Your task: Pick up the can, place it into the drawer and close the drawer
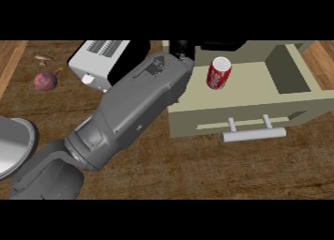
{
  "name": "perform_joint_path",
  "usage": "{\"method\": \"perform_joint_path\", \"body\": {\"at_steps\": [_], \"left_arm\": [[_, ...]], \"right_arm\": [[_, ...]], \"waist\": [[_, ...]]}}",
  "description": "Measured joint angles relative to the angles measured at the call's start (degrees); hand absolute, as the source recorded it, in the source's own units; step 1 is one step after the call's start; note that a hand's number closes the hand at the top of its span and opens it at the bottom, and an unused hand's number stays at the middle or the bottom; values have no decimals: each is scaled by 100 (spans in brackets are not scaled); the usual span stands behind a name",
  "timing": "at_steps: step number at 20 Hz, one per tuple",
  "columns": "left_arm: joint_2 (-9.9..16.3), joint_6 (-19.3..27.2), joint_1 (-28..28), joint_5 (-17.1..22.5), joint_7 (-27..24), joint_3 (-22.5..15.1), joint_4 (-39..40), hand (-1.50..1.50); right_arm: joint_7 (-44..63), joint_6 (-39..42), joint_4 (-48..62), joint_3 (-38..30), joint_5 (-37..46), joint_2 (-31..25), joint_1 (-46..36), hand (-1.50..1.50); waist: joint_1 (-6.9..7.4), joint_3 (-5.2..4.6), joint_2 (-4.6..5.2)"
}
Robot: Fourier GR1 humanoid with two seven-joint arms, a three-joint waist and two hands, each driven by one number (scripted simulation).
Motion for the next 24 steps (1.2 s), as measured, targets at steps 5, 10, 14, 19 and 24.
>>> {"method": "perform_joint_path", "body": {"at_steps": [5, 10, 14, 19, 24], "left_arm": [[0, 144, -2, 231, -150, -157, 149, -150], [0, 262, 8, 448, -271, -310, 127, -150], [0, 290, 38, 633, -474, -357, 141, -150], [-1, 326, 23, 827, -672, -359, 81, -150], [-1, 271, -62, 974, -881, -336, 57, -150]], "right_arm": [[24, -32, 20, 26, 25, 10, -68, -150], [-53, -19, 65, 20, 164, 55, -119, -150], [-95, 56, 13, -2, 134, 43, -106, -150], [-612, 300, -132, -160, 789, -248, -357, -150], [-1036, 508, -295, 47, 1387, -310, -579, -150]], "waist": [[-10, 1, 11], [21, 1, 6], [5, 0, 7], [10, 1, 22], [84, -2, 13]]}}
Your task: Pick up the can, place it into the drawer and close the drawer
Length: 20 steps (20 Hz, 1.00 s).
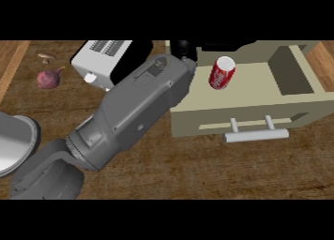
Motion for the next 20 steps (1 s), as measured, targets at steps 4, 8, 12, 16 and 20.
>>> {"method": "perform_joint_path", "body": {"at_steps": [4, 8, 12, 16, 20], "left_arm": [[0, 33, -49, 80, -188, 26, -5, -150], [1, 79, -111, 139, -254, 22, 9, -150], [0, 109, -152, 225, -195, 50, -110, -150], [45, 94, -226, 211, -54, 60, -89, -150], [55, 98, -107, 151, 1, 100, -188, -150]], "right_arm": [[-124, 0, -219, 346, 773, -65, -301, -150], [-270, -60, -254, 893, 1891, -13, -634, -150], [-517, -208, 60, 1473, 3025, -29, -1026, -150], [-672, -534, 484, 2124, 4169, -28, -1488, -150], [-757, -992, 1068, 2782, 5225, 59, -1976, -150]], "waist": [[95, -3, 0], [194, -4, 0], [298, -5, -21], [386, -6, -38], [468, -10, -63]]}}
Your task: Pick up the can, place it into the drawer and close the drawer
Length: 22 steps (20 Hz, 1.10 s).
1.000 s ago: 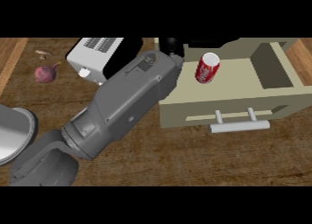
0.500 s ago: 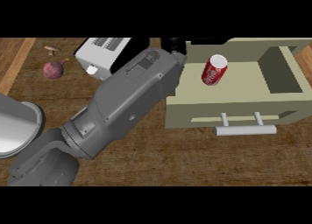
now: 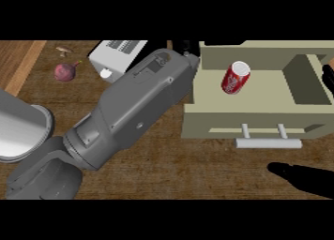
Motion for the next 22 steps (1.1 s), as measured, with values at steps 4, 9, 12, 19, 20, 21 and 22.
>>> {"method": "perform_joint_path", "body": {"at_steps": [4, 9, 12, 19, 20, 21, 22], "left_arm": [[94, 31, 53, -100, 147, 11, -79, -150], [309, 57, 200, -269, 367, -29, -339, -150], [450, 71, 370, -366, 439, -47, -543, -150], [892, 170, 551, -577, 804, -71, -1030, -150], [991, 159, 608, -604, 874, -65, -1133, -150], [1089, 123, 656, -624, 915, -48, -1201, -150], [1162, 146, 690, -646, 988, -43, -1314, -150]], "right_arm": [[-222, -392, 871, 379, 791, -104, -520, -150], [-445, -811, 2041, 750, 1574, -238, -1165, -150], [-567, -1069, 2728, 978, 2033, -293, -1483, -150], [-685, -1933, 4668, 1108, 2907, -278, -2351, -150], [-696, -2083, 4901, 1117, 2996, -244, -2415, -150], [-656, -2223, 5177, 1131, 3110, -189, -2524, -150], [-688, -2384, 5457, 1092, 3170, -186, -2602, -150]], "waist": [[61, 0, -13], [113, 0, -31], [145, -1, -37], [190, 2, -31], [184, 2, -34], [190, 2, -31], [195, 2, -32]]}}
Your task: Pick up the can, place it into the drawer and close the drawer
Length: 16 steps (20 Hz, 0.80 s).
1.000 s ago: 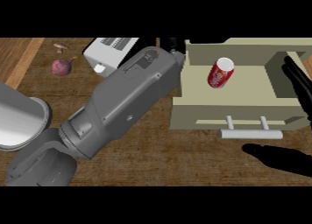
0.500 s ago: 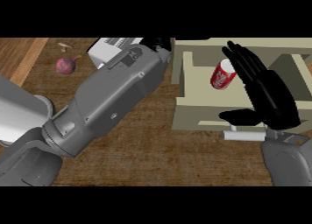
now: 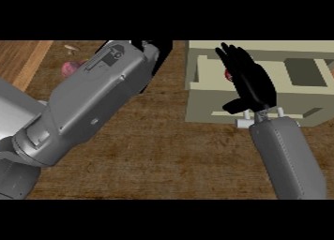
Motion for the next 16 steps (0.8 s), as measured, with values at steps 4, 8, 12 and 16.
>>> {"method": "perform_joint_path", "body": {"at_steps": [4, 8, 12, 16], "left_arm": [[276, -43, 213, -126, 135, 35, -250, -150], [426, 13, 330, -223, 326, 44, -550, -150], [714, 36, 431, -299, 590, 54, -941, -150], [875, 67, 638, -373, 673, 94, -1274, -150]], "right_arm": [[-131, -591, 1024, -134, 230, -21, -449, -150], [-180, -1271, 1897, -269, 509, -51, -877, -150], [-248, -1798, 2590, -439, 626, -94, -1225, -150], [-276, -2238, 3266, -629, 696, -147, -1615, -150]], "waist": [[8, -25, -13], [31, -66, -48], [79, -84, -67], [110, -82, -47]]}}
